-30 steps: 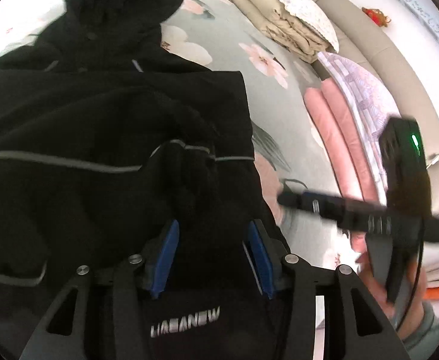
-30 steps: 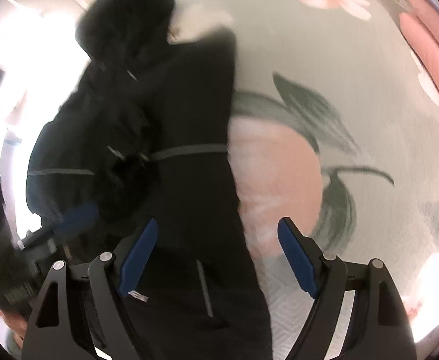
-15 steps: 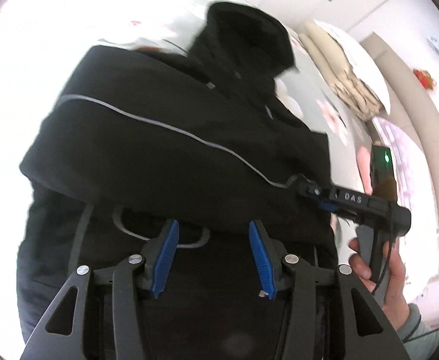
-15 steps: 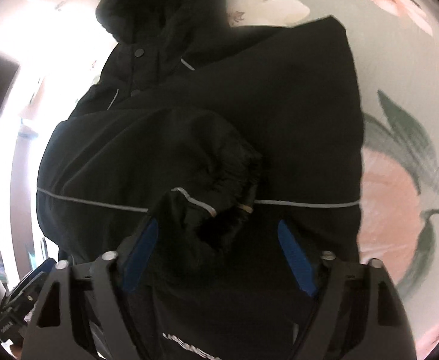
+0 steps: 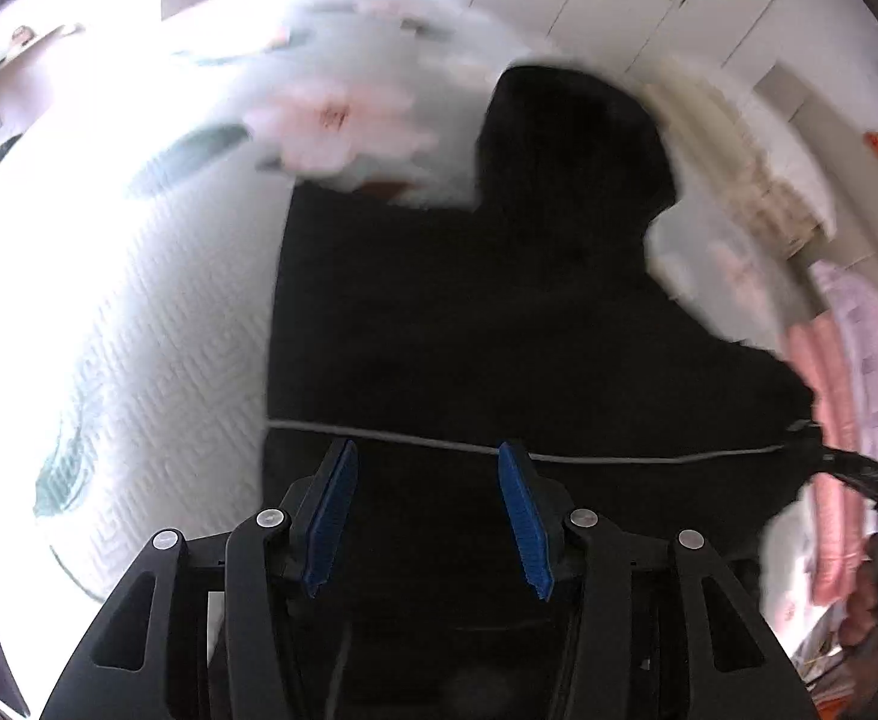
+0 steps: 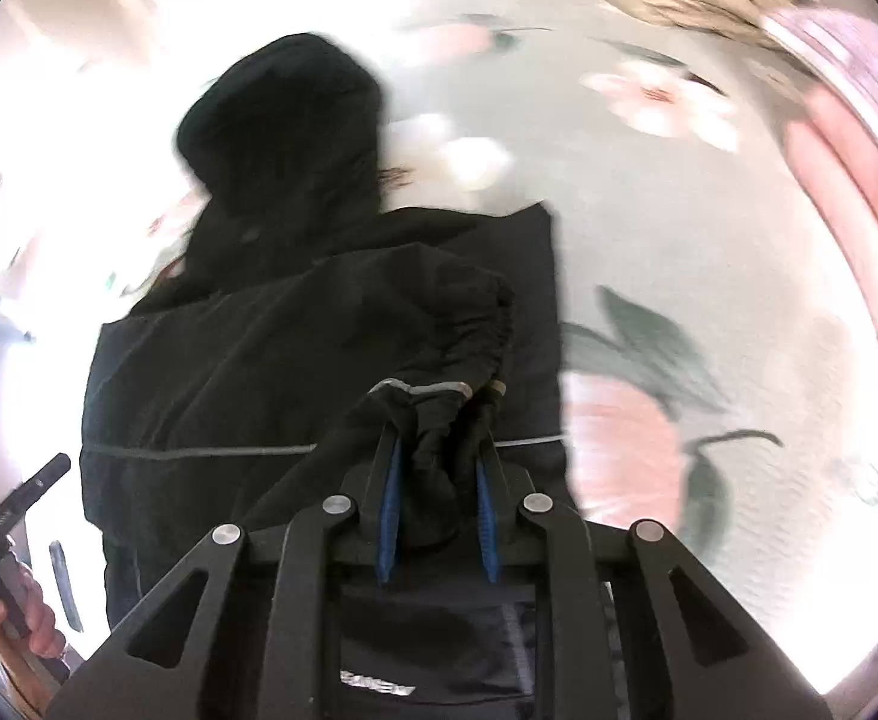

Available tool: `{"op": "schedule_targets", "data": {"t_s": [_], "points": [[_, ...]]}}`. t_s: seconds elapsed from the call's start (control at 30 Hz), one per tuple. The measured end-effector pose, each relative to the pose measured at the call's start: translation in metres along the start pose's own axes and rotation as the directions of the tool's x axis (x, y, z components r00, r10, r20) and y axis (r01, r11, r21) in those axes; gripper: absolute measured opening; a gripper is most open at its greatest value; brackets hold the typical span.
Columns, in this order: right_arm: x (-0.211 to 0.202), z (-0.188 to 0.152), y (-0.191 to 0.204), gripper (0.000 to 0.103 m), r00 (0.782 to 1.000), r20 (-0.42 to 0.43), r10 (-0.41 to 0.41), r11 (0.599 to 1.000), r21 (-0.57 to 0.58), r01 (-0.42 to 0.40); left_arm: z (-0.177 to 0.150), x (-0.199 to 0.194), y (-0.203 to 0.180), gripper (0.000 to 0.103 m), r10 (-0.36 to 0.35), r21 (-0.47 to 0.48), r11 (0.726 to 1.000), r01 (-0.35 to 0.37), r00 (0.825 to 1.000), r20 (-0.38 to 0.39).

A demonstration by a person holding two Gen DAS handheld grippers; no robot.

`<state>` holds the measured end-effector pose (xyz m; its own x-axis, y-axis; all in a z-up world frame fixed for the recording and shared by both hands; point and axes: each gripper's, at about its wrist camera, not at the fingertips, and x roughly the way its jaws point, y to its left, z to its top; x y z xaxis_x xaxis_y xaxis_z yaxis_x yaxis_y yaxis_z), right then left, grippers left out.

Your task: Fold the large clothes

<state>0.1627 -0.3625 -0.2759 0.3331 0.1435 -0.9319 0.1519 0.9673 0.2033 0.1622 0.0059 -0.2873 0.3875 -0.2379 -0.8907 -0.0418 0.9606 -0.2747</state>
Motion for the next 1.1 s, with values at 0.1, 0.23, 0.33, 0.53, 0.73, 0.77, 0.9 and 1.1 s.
{"op": "schedule_targets", "data": {"t_s": [0.1, 0.23, 0.33, 0.53, 0.73, 0.77, 0.9, 1.1], "points": [[0.045, -0.002, -0.019, 0.027, 0.995, -0.092, -0.042, 0.998, 0.038, 0.046, -0.002, 0.036, 0.007, 0.050, 0.024, 0.038, 0.999, -0.022, 0.999, -0.047], [0.100, -0.011, -0.014, 0.028, 0.981, -0.175, -0.084, 0.996, 0.024, 0.089, 0.001, 0.036, 0.010, 0.050, 0.008, 0.083, 0.997, -0.003, 0.998, -0.059], [0.085, -0.007, -0.010, 0.036, 0.979, -0.175, -0.108, 0.993, 0.021, 0.113, 0.012, 0.018, 0.016, 0.050, -0.028, 0.092, 0.995, 0.034, 0.997, -0.067], [0.018, -0.005, 0.010, 0.054, 0.989, -0.096, -0.108, 0.993, 0.033, 0.112, 0.046, -0.023, -0.021, 0.050, -0.163, 0.220, 0.962, 0.163, 0.986, -0.014], [0.041, 0.005, 0.058, 0.064, 0.983, -0.078, -0.166, 0.986, -0.041, 0.163, 0.058, 0.029, -0.033, 0.051, -0.106, 0.261, 0.958, 0.121, 0.992, -0.069], [0.056, 0.008, 0.058, 0.064, 0.979, -0.096, -0.181, 0.983, -0.044, 0.178, 0.057, 0.042, -0.026, 0.051, -0.097, 0.243, 0.963, 0.116, 0.991, -0.088], [0.108, 0.000, 0.040, 0.064, 0.957, -0.175, -0.232, 0.972, -0.068, 0.223, 0.045, 0.077, -0.008, 0.050, -0.103, 0.200, 0.972, 0.123, 0.989, -0.109], [0.117, 0.001, 0.048, 0.070, 0.956, -0.170, -0.239, 0.969, -0.111, 0.223, 0.045, 0.076, -0.016, 0.051, -0.041, 0.176, 0.983, 0.058, 0.994, -0.098]]}}
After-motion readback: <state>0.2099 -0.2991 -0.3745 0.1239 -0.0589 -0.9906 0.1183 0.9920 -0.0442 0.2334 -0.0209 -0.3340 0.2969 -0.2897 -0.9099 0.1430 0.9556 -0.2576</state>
